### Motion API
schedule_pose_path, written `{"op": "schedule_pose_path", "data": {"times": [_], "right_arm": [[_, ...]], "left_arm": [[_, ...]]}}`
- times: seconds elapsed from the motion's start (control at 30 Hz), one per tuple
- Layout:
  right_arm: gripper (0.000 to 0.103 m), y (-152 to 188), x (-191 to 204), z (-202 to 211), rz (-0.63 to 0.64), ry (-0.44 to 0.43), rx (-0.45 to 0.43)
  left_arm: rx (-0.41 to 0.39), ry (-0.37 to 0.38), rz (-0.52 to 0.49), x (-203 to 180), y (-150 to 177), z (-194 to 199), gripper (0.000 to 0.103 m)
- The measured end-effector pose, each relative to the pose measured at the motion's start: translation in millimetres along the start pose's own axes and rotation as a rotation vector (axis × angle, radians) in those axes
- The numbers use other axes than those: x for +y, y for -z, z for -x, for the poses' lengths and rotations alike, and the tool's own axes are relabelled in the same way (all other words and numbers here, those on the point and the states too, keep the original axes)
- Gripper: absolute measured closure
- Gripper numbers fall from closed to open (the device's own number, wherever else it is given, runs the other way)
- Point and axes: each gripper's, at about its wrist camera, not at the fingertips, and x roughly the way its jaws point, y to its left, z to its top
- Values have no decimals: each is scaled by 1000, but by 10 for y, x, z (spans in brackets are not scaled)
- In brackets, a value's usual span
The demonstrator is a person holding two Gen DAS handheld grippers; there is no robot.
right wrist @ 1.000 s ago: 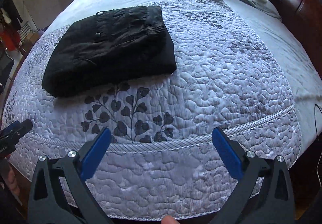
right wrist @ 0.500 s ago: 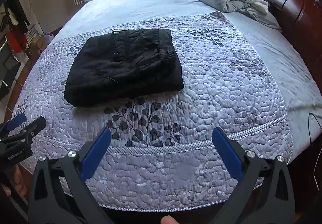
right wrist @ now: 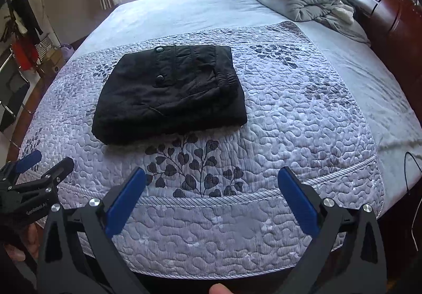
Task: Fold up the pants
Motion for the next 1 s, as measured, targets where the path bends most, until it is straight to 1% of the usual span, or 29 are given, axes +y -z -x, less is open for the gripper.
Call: {"op": "schedule_pose_path", "data": {"times": [0.1,0.4,1.0], "right_arm": [[3,-4,-3,-8,3,7,-5],[3,-19,-20,-54,5,12,-5],[3,-24,-56,-77,2,19,-5]], "left_arm": [[1,9,3,-1,-7,-11,4],[0,-5,-16,-46,-34,-48,4],[4,5,-26,-64,-37,-80,4]]}}
